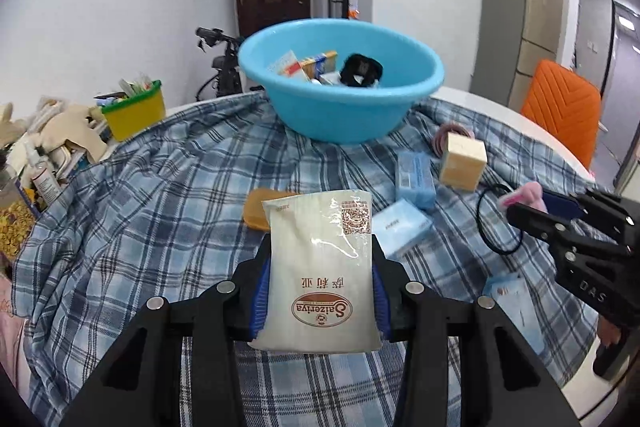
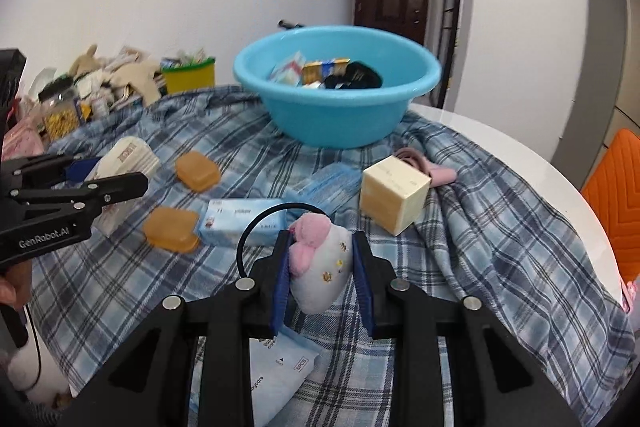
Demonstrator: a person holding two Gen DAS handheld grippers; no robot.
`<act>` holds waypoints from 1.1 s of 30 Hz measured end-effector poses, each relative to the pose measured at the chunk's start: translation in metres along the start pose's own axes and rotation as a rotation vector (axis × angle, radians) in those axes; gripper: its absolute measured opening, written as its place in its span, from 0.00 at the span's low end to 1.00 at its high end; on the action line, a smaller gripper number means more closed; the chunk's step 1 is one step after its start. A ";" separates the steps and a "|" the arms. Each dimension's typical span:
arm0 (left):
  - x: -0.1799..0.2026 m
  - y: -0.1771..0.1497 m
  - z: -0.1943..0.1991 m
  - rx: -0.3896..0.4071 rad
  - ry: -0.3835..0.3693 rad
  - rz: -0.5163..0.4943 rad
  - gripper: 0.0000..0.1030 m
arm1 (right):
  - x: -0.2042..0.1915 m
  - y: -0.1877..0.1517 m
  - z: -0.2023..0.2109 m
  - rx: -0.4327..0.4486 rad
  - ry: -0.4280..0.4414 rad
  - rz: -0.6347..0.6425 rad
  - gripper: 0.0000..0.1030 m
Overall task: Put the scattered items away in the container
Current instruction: 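Lift and carry the tissue pack and bunny plush over the blue basin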
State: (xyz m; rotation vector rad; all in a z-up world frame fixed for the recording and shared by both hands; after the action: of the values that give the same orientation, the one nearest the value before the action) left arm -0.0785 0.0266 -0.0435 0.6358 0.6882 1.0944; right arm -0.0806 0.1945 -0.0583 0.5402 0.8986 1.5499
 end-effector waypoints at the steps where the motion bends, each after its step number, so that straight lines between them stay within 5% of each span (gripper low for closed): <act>1: 0.000 0.001 0.001 0.004 0.008 0.001 0.43 | 0.001 0.001 0.002 0.011 -0.005 -0.014 0.27; 17: 0.010 0.013 0.001 -0.003 -0.011 -0.005 0.43 | 0.012 0.017 0.008 0.045 -0.022 -0.087 0.27; 33: -0.017 0.105 0.038 0.128 -0.007 0.009 0.43 | 0.001 0.113 0.051 0.228 -0.008 -0.065 0.28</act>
State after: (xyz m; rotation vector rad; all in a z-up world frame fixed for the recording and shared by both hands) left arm -0.1149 0.0406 0.0628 0.7524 0.7546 1.0621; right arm -0.1112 0.2080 0.0612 0.6724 1.0835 1.3937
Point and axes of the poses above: each gripper's, at about its wrist camera, not at the fingertips, and z roughly against the way its jaws point, x to its right, y to its top, the point moved 7 cm from there along -z, roughly the way its jaws point, and after that the axes turned 13 degrees about -z, right-handed, at the moved point
